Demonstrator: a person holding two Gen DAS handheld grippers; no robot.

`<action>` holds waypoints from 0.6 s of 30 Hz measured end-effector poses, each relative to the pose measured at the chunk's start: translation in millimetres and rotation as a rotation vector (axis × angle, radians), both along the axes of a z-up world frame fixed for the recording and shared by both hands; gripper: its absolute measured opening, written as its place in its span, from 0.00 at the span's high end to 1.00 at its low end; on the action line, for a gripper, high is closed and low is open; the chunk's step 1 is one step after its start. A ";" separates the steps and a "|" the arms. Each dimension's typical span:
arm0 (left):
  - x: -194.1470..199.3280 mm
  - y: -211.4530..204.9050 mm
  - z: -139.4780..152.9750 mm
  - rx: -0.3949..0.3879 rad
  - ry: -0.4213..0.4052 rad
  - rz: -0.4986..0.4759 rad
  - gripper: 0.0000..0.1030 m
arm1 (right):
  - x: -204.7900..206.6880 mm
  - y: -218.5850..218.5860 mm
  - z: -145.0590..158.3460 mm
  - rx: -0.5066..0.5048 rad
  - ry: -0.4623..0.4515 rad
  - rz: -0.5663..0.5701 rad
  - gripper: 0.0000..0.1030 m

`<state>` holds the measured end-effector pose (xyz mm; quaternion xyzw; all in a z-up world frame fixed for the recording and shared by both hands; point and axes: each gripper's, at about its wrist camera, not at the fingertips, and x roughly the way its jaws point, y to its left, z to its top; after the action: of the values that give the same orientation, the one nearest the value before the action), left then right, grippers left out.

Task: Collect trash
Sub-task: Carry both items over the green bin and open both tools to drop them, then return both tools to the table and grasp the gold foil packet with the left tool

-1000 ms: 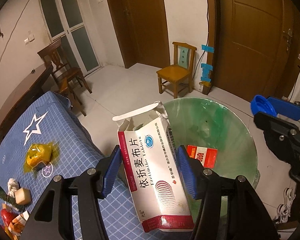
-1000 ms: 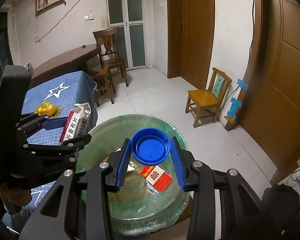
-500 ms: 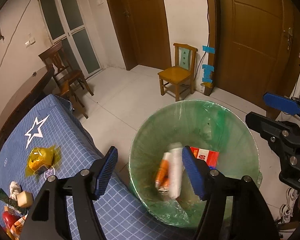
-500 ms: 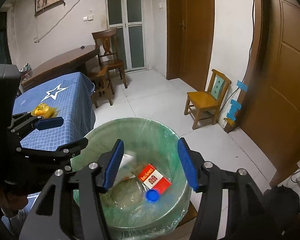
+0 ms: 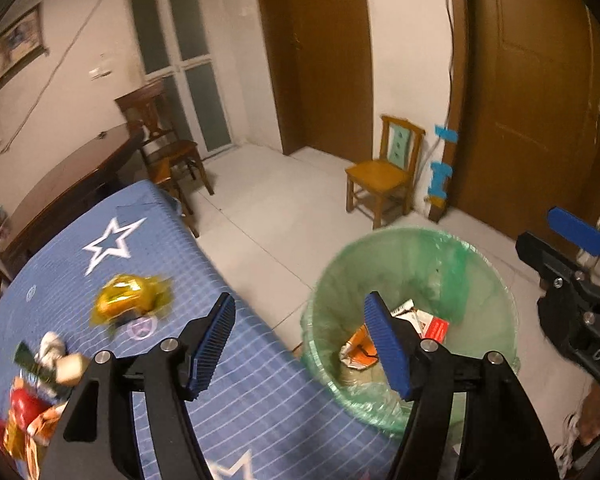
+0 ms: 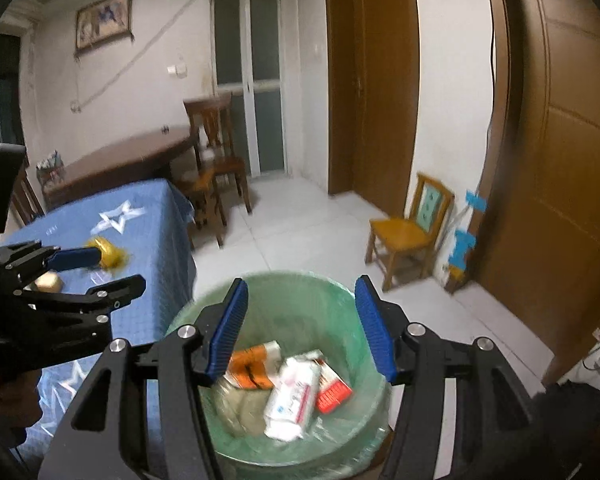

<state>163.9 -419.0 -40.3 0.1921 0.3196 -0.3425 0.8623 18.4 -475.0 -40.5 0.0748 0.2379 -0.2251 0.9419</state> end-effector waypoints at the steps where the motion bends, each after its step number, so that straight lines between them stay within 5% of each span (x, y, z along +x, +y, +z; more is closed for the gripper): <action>1: -0.5 13.2 8.3 -0.024 -0.005 0.015 0.31 | 1.6 6.8 3.5 -0.006 -0.021 0.009 0.48; 8: -0.9 118.7 55.6 -0.156 -0.025 0.111 0.28 | 18.7 71.0 20.0 -0.050 -0.111 0.150 0.47; 11: 4.8 190.4 66.3 -0.178 -0.039 0.183 0.25 | 31.3 99.6 20.2 -0.048 -0.109 0.244 0.40; 18: 31.5 351.2 43.6 -0.067 0.044 0.342 0.25 | 55.6 146.0 8.4 0.008 -0.070 0.412 0.35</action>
<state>195.4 -67.7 3.4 0.0983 0.3547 -0.2053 0.9069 74.0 -329.1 -32.1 0.0359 0.2164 -0.0243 0.9753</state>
